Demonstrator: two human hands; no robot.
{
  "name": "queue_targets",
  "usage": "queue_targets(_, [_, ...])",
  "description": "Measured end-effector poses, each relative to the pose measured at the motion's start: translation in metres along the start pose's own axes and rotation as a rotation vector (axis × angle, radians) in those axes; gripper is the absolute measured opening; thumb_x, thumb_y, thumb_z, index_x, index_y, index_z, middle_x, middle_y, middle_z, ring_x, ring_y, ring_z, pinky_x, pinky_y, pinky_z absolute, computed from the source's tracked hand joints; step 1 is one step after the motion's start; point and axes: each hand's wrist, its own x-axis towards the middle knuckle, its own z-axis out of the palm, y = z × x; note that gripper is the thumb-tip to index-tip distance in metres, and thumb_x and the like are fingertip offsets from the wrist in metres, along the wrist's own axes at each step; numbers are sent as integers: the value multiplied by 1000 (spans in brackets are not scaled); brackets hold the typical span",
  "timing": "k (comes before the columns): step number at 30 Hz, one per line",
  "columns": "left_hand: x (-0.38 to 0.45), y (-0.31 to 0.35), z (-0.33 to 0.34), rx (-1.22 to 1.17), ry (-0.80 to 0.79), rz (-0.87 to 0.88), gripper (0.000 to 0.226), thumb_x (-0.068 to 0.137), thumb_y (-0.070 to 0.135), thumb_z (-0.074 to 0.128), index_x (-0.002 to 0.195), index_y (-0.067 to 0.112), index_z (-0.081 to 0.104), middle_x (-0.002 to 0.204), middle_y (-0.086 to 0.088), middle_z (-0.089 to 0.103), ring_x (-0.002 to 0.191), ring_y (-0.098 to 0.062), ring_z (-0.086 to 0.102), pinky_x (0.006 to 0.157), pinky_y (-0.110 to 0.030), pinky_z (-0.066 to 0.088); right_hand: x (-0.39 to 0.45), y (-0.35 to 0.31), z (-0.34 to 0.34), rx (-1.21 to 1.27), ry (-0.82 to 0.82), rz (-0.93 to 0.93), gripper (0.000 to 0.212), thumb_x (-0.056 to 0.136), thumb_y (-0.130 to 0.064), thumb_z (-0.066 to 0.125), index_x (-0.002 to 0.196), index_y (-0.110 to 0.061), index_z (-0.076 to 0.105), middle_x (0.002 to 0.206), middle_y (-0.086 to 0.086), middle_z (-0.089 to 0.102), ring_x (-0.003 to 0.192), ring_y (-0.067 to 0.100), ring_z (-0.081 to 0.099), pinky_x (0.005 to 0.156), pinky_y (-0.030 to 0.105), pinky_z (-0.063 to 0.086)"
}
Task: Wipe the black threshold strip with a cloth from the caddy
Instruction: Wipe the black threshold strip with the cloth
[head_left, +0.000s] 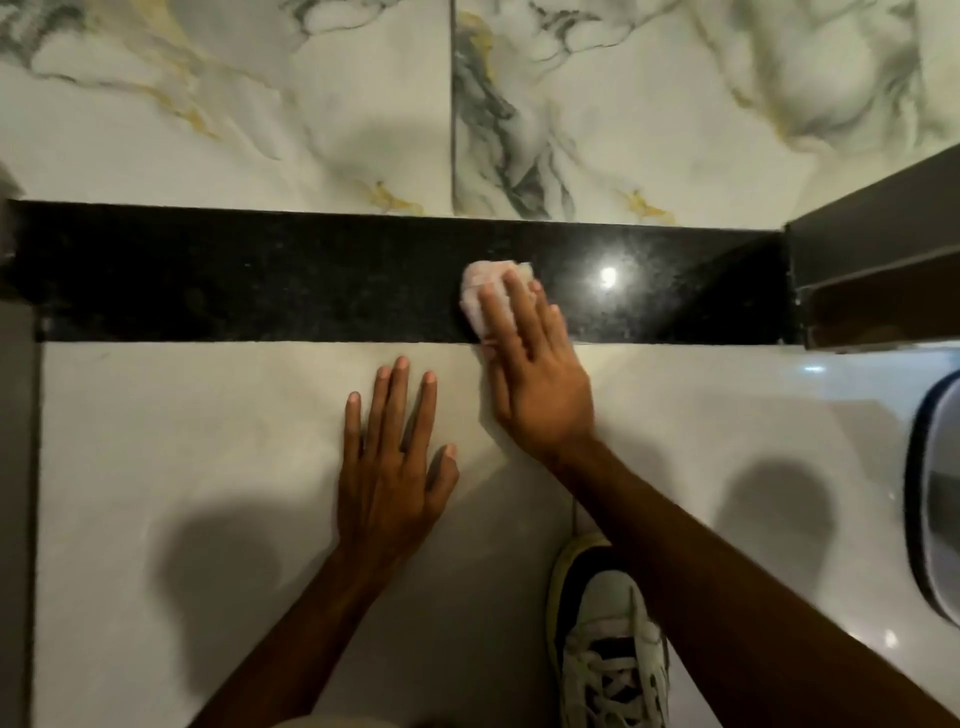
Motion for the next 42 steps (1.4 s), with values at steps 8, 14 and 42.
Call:
queue_targets(8, [23, 30, 13, 5, 31, 30, 75, 111, 51, 29, 176, 18, 10, 184, -16, 9, 171, -31, 8, 140, -53, 1, 59, 29, -3, -40, 154, 241, 62, 115, -29, 41, 172, -12, 24, 182, 18, 17, 171, 37, 14, 141, 54, 20])
queue_targets(14, [27, 38, 6, 2, -3, 80, 77, 109, 48, 34, 175, 17, 11, 184, -17, 7, 171, -31, 6, 139, -56, 5, -28, 67, -25, -22, 53, 95, 63, 113, -21, 48, 172, -21, 26, 182, 10, 21, 171, 32, 18, 135, 57, 32])
queue_targets(42, [27, 43, 2, -39, 44, 78, 72, 110, 43, 37, 174, 15, 20, 183, -18, 15, 170, -34, 15, 138, -60, 14, -41, 125, -45, -85, 166, 392, 59, 116, -30, 38, 172, -18, 24, 182, 10, 19, 170, 31, 19, 135, 54, 36])
